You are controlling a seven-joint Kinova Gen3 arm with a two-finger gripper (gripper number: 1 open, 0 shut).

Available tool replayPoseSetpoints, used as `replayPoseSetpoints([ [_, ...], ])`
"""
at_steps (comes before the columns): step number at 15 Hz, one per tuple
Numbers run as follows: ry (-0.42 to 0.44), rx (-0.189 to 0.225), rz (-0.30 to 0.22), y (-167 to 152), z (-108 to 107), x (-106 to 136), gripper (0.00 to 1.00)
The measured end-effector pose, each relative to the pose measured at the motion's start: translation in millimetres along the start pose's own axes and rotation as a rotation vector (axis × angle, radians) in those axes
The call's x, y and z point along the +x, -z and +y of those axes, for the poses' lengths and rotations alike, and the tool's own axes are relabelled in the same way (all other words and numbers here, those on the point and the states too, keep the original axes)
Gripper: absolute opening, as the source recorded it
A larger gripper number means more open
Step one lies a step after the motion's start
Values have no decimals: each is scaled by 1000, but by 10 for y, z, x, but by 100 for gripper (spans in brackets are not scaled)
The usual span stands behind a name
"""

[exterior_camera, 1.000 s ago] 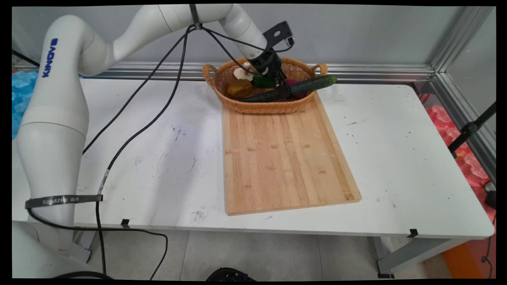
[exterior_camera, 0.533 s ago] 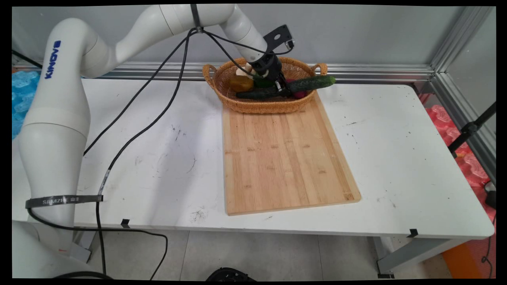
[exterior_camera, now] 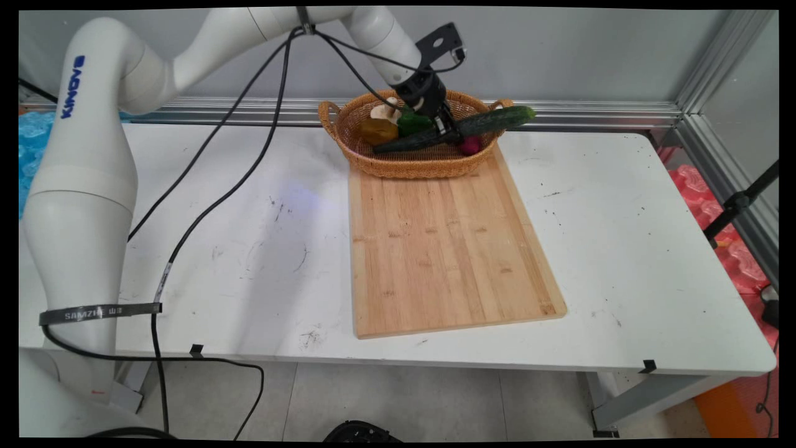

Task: Place the picked object on the cutting board

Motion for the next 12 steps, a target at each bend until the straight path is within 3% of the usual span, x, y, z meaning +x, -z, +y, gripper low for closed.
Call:
replayPoseSetpoints([
  [6,-43,-7,22,410,171,342,0],
  [12,-46,-28,46,709,550,761,0],
])
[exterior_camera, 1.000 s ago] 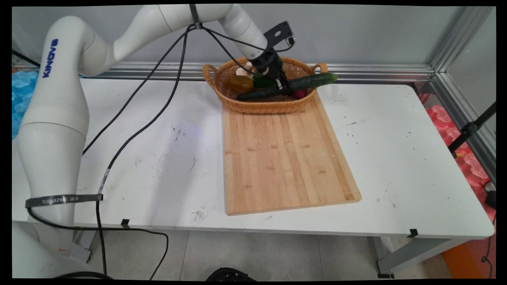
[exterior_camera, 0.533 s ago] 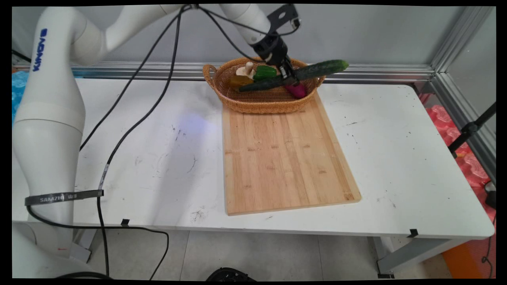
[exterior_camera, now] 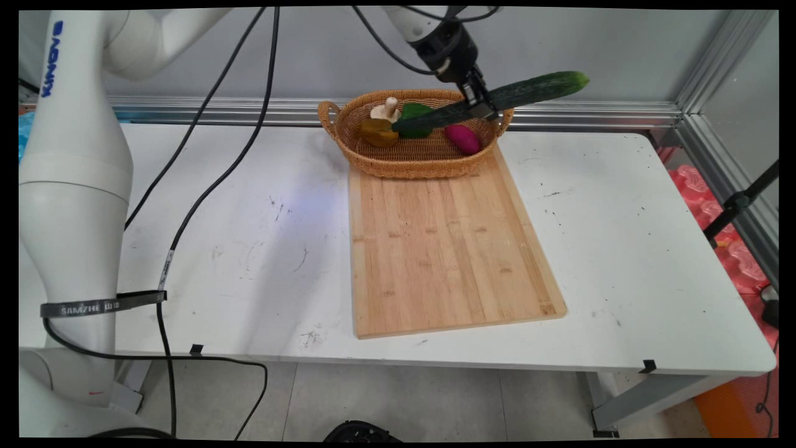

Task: Place the picked object on the cutting board

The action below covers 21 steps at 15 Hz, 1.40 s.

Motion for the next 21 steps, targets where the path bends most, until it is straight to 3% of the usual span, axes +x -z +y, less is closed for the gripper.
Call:
replayPoseSetpoints([
  [5,63,-37,-24,92,584,143,0],
  [11,95,-69,-100,6,1301,-40,0],
  [21,136,-62,-167,-308,1823,-409,0],
])
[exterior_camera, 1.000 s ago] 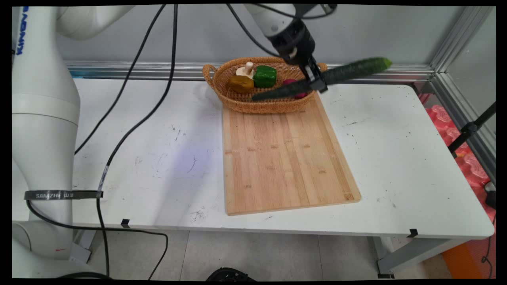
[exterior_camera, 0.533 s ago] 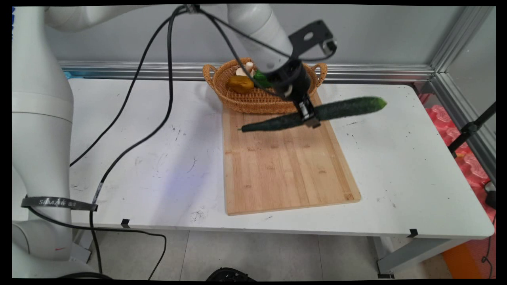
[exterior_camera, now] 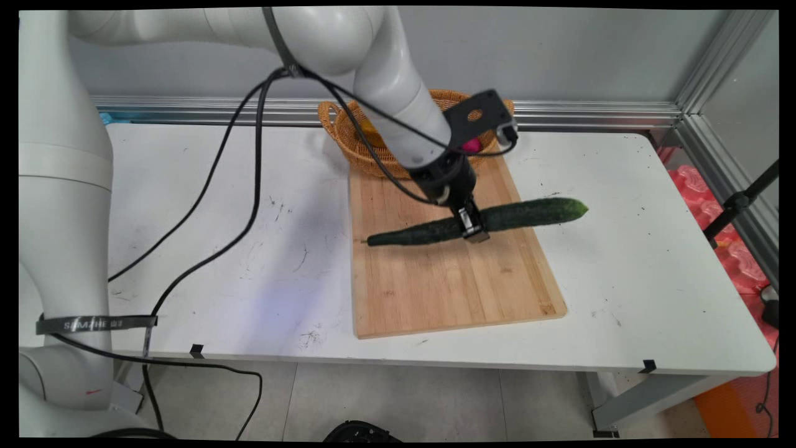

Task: Place the picked object on the cutting board

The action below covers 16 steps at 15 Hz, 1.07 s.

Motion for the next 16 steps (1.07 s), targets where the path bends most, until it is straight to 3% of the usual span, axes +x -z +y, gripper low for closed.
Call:
replayPoseSetpoints([
  [13,123,-2,-57,-466,246,-297,0],
  [14,129,-4,-61,-501,252,-317,100],
  [16,137,-6,-64,-553,253,-342,100],
])
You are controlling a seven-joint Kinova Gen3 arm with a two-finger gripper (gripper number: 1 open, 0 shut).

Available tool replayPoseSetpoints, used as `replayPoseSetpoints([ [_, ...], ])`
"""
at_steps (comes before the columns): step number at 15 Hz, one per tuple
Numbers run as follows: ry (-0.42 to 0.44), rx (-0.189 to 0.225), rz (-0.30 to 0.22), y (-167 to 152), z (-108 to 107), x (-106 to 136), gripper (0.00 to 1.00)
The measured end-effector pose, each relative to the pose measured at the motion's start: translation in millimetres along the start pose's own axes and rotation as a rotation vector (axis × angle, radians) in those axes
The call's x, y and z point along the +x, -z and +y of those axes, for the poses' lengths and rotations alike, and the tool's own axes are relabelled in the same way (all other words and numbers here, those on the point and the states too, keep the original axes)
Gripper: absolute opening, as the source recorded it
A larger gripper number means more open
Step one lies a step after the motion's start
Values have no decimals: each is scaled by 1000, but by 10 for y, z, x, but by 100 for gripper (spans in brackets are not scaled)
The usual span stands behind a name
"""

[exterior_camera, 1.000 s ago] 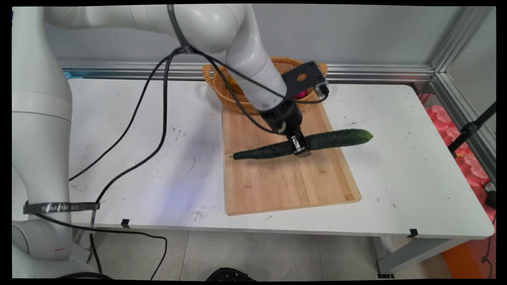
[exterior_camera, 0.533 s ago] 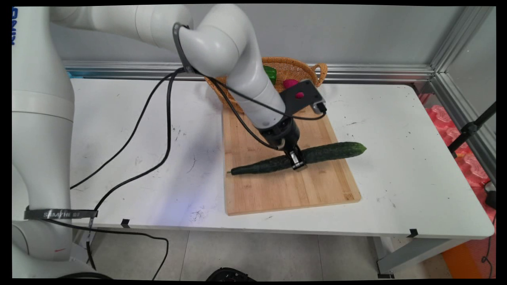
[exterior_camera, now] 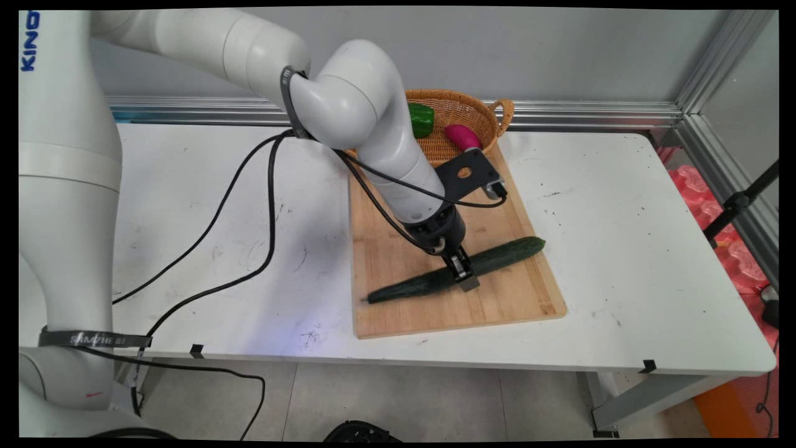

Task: Place the picked object on the cutting board

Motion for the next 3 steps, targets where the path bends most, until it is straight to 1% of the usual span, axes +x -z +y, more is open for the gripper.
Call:
replayPoseSetpoints([
  [3,10,-1,-4,-64,-16,-25,100],
])
